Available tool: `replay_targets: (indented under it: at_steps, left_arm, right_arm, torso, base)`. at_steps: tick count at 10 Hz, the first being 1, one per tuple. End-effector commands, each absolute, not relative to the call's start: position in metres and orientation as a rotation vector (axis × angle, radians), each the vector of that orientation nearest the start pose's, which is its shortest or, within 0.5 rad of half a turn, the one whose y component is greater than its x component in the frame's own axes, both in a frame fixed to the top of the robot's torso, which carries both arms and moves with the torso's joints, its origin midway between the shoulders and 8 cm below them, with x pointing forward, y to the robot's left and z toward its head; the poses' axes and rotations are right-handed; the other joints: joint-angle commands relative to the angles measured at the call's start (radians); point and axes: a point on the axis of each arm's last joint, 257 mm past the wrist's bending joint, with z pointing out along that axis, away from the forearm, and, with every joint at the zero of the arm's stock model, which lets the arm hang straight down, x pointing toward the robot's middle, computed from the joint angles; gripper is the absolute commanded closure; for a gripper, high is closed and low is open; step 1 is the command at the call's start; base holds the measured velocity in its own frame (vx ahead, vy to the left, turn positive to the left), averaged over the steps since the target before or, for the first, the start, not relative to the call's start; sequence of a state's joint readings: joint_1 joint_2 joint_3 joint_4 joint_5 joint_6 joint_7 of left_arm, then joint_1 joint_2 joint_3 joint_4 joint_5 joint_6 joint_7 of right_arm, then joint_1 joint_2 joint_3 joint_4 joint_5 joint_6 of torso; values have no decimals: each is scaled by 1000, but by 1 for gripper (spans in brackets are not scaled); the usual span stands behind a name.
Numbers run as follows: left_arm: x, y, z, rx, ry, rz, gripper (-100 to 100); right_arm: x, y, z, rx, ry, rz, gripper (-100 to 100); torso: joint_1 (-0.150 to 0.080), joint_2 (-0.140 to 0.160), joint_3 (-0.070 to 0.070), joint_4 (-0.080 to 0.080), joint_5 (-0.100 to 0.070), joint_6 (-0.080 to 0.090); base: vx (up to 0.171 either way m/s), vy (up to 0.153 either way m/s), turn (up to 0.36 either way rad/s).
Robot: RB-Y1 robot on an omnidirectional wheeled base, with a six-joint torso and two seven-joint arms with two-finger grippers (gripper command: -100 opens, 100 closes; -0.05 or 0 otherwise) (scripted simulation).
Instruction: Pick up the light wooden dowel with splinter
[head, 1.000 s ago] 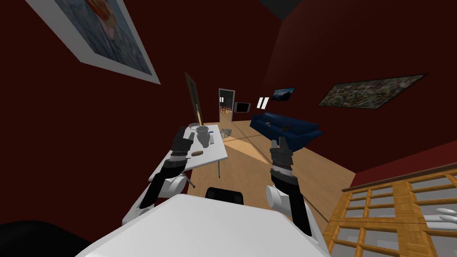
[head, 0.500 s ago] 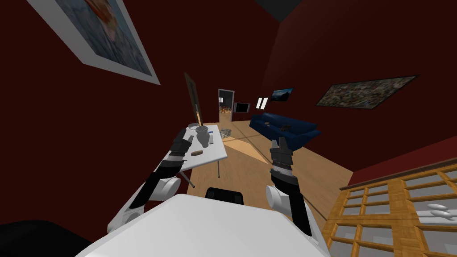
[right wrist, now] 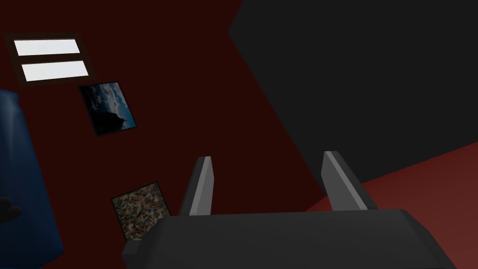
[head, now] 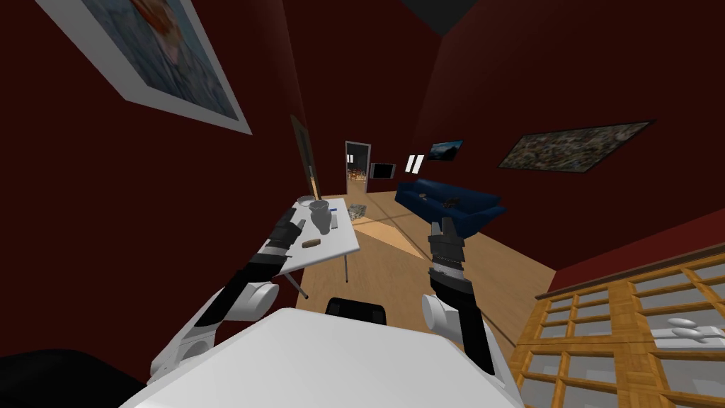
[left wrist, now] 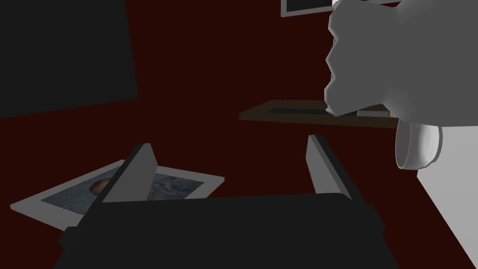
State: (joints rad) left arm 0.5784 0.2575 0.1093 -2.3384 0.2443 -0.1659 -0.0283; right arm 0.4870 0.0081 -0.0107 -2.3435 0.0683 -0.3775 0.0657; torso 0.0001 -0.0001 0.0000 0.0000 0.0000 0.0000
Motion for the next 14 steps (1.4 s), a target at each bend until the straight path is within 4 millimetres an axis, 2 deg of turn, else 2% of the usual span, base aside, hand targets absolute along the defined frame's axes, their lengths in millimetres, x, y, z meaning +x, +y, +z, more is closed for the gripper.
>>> replay_targets:
  at_steps: [1,4,7,9,10,12,13,14]
  left_arm:
    - [371,338,-50,-921,976,-1192,-100]
    - [374,350,-70,-991,1031,-1162,-100]
    - [376,373,-93,-1085,1092,-1122,-100]
    - [377,375,-102,-1113,1115,-1106,-100]
    - [376,386,-110,-1154,1134,-1090,-100]
    - [376,387,-118,-1178,1152,-1075,-100]
    - [375,400,-128,-1226,1174,-1054,-100]
    - [375,400,-134,-1245,1188,-1042,-100]
  right_arm:
    - [352,-277,33,634,689,1176,0]
    - [352,-277,33,634,689,1176,0]
    - [352,-277,33,634,689,1176,0]
    - [352,-277,33,634,689,1176,0]
    - [352,-277,33,634,689,1176,0]
    - [352,-277,33,634,689,1176,0]
    - [352,-277,33,634,689,1176,0]
    - [352,-277,33,634,689,1176,0]
  torso:
    - [0,0,0,0,0,0]
    - [0,0,0,0,0,0]
    - [0,0,0,0,0,0]
    - [0,0,0,0,0,0]
    - [0,0,0,0,0,0]
    - [0,0,0,0,0,0]
    - [0,0,0,0,0,0]
    - [0,0,0,0,0,0]
  base:
    - [3,-5,-30]
    - [3,-4,-23]
    - [5,-4,-35]
    - [2,-1,-10]
    - [2,-4,-48]
    - [2,-1,-13]
    - [3,-5,-55]
    - [3,-3,-31]
